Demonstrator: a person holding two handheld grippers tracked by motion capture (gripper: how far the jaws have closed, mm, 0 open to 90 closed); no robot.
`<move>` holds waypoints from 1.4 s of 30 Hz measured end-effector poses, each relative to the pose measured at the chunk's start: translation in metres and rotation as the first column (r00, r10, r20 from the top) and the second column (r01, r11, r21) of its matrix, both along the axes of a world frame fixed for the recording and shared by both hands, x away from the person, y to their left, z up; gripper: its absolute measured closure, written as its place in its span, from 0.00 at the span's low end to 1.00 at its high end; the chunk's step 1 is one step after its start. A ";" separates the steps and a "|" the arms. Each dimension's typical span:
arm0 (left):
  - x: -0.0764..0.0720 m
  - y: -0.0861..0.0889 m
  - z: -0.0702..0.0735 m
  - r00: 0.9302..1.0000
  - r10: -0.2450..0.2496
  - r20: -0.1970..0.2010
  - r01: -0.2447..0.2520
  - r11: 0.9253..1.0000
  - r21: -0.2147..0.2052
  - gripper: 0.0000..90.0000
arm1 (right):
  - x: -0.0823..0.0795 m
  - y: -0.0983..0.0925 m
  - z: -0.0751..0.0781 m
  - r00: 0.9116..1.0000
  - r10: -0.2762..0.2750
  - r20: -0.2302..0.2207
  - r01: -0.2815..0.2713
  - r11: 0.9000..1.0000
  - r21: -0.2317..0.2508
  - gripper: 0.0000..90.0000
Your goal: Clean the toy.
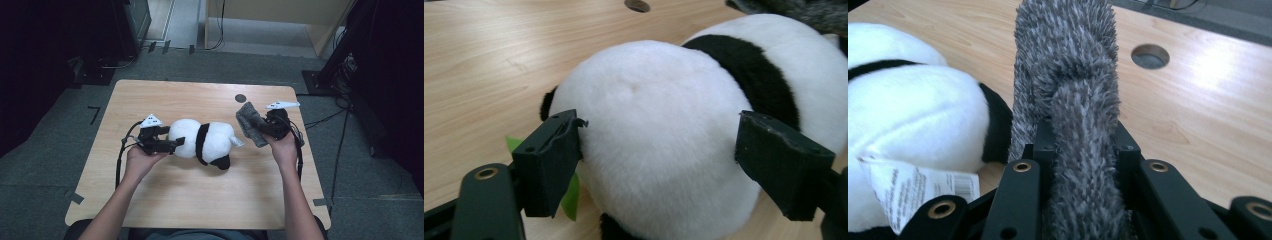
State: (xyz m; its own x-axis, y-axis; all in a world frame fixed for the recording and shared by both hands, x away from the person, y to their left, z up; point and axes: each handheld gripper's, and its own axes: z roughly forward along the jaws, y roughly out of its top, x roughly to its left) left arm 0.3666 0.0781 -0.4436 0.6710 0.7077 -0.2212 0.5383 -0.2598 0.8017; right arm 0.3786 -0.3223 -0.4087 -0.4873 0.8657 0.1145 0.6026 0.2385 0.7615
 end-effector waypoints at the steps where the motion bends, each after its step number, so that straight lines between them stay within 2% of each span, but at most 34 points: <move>1: 0.002 0.000 -0.002 1.000 0.001 -0.013 -0.002 1.000 -0.010 0.17 | 0.001 0.003 0.002 1.000 0.013 0.002 -0.013 1.000 -0.002 0.81; 3: 0.005 0.000 -0.007 0.999 -0.005 -0.039 0.004 1.000 -0.028 0.15 | 0.002 0.010 0.007 0.999 0.037 0.001 -0.037 0.999 -0.013 0.81; 5: 0.004 0.001 -0.011 0.999 -0.002 -0.041 0.001 0.999 -0.042 0.14 | 0.004 0.018 0.014 0.998 0.063 0.003 -0.063 0.998 -0.020 0.81; 10: -0.001 0.005 -0.018 1.000 0.002 -0.024 -0.003 0.999 -0.044 0.14 | 0.009 0.040 0.030 0.992 0.126 0.008 -0.125 0.991 -0.053 0.80; 14: -0.005 0.006 -0.020 1.000 0.013 -0.013 -0.013 0.999 -0.039 0.18 | 0.016 0.059 0.041 0.986 0.164 0.018 -0.162 0.983 -0.086 0.81; 18: -0.007 0.006 -0.020 1.000 0.019 -0.015 -0.020 0.999 -0.041 0.24 | 0.026 0.076 0.048 0.981 0.195 0.009 -0.194 0.978 -0.071 0.81; 25: -0.009 0.005 -0.019 1.000 0.019 -0.010 -0.019 0.999 -0.029 0.27 | 0.043 0.102 0.051 0.973 0.228 -0.020 -0.229 0.972 -0.051 0.80; 28: -0.010 0.005 -0.019 1.000 0.024 -0.015 -0.024 0.999 -0.030 0.27 | 0.047 0.114 0.052 0.968 0.249 -0.018 -0.249 0.966 -0.070 0.81; 42: -0.010 0.004 -0.017 1.000 0.022 -0.014 -0.022 1.000 -0.020 0.27 | 0.070 0.183 0.046 0.944 0.326 -0.049 -0.329 0.939 -0.099 0.80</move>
State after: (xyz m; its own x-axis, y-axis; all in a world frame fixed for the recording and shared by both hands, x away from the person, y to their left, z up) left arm 0.3568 0.0825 -0.4610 0.6520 0.7177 -0.2443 0.5544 -0.2316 0.7993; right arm 0.4487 -0.1388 -0.3631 -0.7435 0.6667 0.0524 0.5013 0.5036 0.7036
